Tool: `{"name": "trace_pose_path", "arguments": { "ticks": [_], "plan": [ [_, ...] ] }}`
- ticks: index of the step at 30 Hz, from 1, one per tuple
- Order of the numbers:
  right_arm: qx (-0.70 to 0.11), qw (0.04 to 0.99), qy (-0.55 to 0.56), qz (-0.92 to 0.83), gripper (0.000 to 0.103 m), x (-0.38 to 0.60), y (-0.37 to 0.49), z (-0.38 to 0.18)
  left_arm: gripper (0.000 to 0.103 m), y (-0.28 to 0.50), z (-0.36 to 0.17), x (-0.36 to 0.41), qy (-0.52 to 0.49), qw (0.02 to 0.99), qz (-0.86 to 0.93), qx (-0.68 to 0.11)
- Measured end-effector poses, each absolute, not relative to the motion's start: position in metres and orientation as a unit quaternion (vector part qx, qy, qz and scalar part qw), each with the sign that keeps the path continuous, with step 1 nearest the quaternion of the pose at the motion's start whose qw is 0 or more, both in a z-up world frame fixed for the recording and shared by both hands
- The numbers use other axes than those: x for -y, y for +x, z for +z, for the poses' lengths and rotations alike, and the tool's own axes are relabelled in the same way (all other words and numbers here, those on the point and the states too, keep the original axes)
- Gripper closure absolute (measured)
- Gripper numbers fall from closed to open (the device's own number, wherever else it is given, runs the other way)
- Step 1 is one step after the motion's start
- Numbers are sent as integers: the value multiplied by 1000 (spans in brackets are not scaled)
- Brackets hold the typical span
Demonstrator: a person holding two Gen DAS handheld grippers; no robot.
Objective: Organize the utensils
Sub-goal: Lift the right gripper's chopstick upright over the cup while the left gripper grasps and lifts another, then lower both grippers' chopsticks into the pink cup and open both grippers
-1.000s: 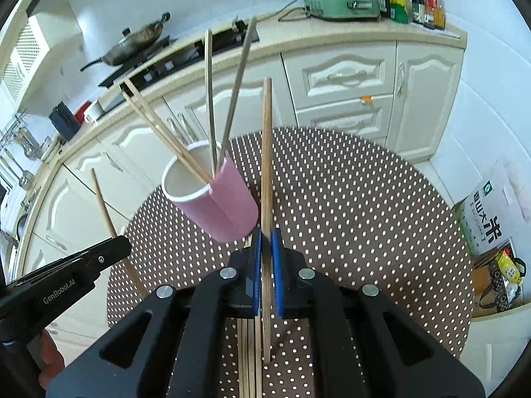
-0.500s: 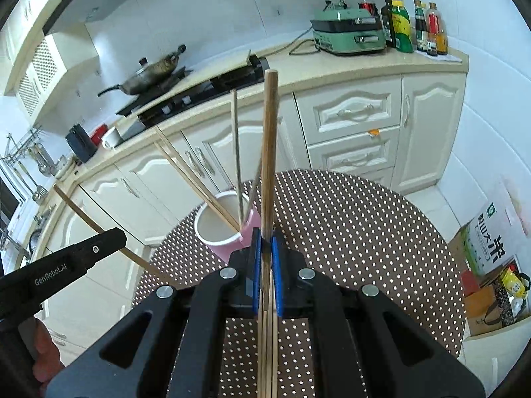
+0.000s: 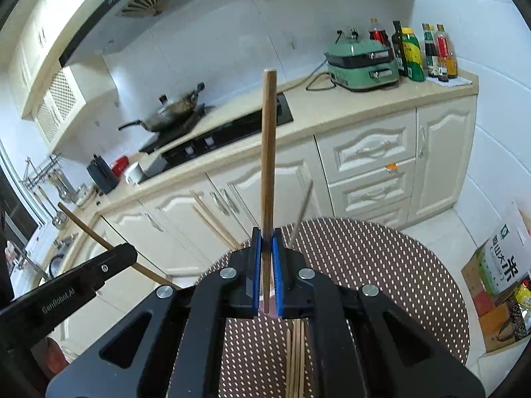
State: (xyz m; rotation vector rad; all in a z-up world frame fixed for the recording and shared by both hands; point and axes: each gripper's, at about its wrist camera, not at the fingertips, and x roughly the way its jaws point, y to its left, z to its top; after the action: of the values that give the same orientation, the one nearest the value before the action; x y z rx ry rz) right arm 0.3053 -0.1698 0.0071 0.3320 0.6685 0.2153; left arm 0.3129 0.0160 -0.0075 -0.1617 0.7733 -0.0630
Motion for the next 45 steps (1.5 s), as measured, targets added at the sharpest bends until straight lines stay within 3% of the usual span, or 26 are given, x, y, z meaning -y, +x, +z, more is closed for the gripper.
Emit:
{"name": "trace_pose_path", "arguments": {
  "ticks": [13, 29, 45],
  "plan": [
    [-313, 929, 169, 102, 98, 171, 335, 20, 97, 340, 24, -18, -79, 933, -27, -351],
    [-400, 897, 168, 82, 98, 157, 357, -48, 97, 391, -55, -21, -105, 890, -40, -441],
    [-443, 876, 178, 70, 97, 148, 374, -85, 96, 415, -104, -29, -119, 878, -56, -460]
  ]
}}
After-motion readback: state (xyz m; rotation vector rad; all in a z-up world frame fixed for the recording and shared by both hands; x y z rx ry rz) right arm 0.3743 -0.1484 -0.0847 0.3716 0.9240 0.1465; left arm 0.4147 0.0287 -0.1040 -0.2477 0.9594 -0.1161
